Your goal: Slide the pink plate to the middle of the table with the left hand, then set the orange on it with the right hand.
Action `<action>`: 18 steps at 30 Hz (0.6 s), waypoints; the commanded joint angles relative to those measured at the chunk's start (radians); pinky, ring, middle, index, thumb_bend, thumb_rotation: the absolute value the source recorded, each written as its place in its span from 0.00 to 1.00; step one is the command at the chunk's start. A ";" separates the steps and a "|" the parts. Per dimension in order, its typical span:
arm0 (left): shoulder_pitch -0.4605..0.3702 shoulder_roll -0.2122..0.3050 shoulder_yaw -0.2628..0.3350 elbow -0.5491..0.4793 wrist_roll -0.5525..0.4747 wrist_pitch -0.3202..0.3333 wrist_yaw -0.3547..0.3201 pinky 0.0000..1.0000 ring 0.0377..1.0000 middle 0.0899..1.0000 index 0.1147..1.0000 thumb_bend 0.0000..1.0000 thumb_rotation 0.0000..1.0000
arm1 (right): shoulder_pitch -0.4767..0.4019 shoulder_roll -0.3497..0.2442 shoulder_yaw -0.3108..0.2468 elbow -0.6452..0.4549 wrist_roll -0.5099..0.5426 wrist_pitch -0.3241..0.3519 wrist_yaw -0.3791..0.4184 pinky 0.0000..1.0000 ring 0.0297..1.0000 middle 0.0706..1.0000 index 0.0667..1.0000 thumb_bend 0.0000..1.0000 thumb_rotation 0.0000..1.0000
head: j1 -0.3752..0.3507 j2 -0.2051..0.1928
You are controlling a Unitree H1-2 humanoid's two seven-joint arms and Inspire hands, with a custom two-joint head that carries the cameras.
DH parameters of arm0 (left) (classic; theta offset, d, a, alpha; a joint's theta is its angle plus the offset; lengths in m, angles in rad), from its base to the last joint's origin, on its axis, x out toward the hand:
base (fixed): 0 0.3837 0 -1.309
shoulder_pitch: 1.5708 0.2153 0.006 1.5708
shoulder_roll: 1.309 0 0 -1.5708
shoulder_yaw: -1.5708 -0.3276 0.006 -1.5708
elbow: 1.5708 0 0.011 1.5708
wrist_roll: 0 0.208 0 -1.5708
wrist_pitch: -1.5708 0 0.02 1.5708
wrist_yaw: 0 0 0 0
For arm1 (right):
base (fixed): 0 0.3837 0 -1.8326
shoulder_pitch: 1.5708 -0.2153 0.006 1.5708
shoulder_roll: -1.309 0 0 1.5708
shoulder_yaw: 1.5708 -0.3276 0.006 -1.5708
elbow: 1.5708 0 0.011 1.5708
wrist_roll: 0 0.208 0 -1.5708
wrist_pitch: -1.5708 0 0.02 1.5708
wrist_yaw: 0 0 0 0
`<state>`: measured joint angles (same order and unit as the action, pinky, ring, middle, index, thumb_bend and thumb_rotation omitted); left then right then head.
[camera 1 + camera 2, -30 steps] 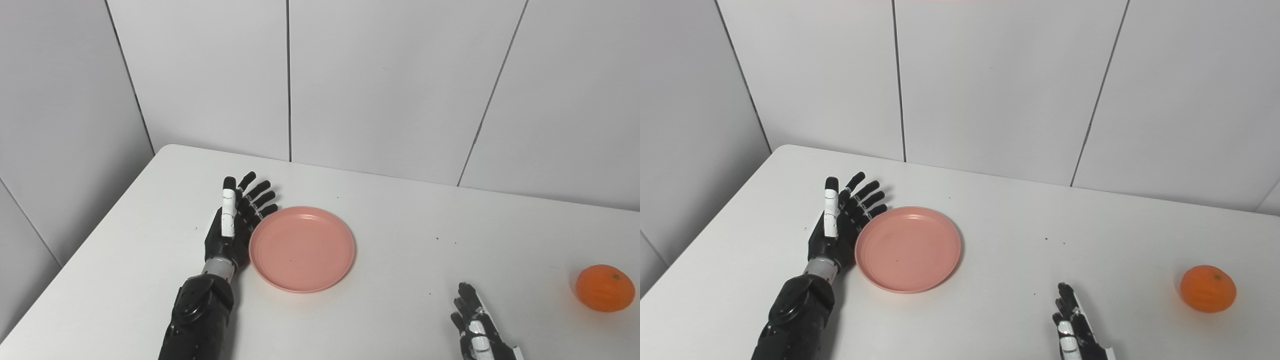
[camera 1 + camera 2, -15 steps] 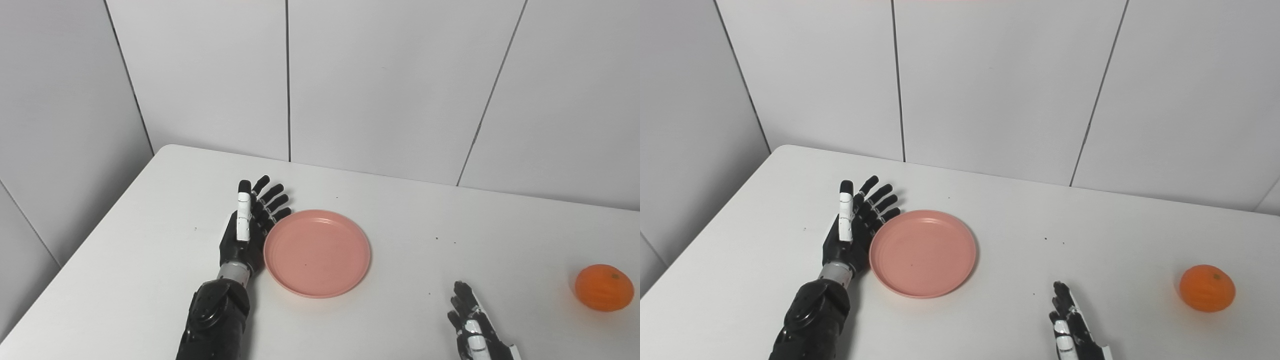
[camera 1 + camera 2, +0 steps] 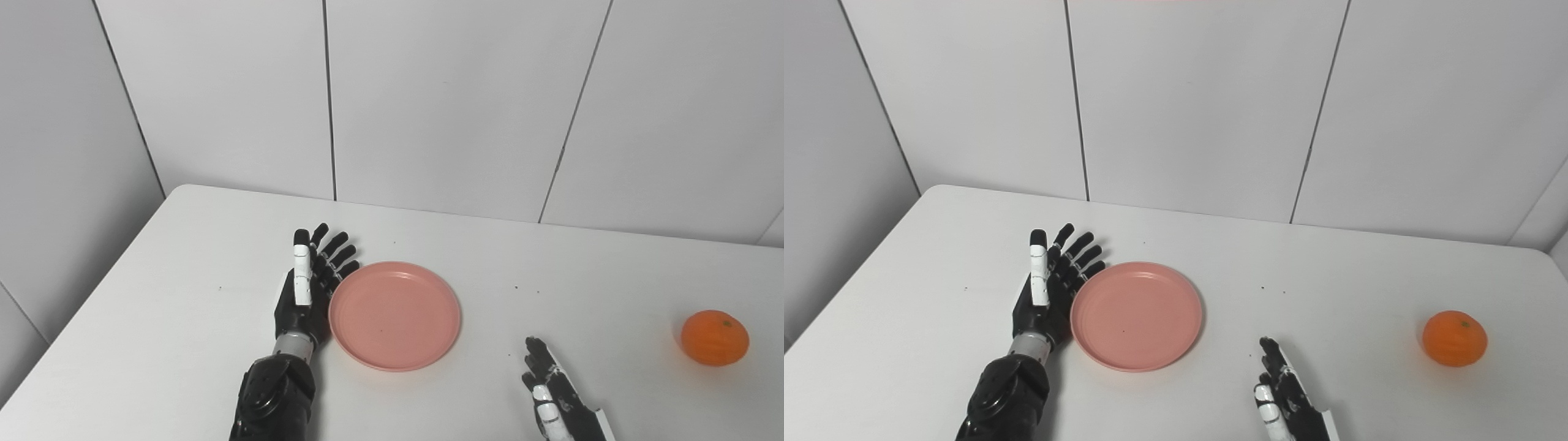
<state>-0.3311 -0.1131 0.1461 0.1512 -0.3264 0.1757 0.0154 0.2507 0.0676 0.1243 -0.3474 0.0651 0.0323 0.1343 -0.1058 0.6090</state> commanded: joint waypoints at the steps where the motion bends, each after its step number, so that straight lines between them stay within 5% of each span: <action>1: 0.022 -0.028 -0.009 0.003 0.020 0.016 0.032 0.78 0.84 0.85 0.92 0.83 0.92 | 0.191 -0.004 0.030 -0.069 0.003 0.018 -0.011 1.00 1.00 0.97 0.90 0.71 0.70 | -0.020 0.006; 18: 0.021 -0.067 -0.029 0.027 0.066 -0.053 0.035 0.75 0.81 0.83 0.90 0.87 0.87 | 0.189 0.006 0.078 -0.079 -0.025 0.032 -0.053 0.98 0.99 0.95 0.87 0.74 0.68 | -0.094 0.035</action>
<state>-0.3230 -0.1557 0.1230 0.1633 -0.2774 0.1265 0.0201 0.2506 0.0743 0.1777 -0.3661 0.0383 0.0629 0.0932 -0.2010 0.6443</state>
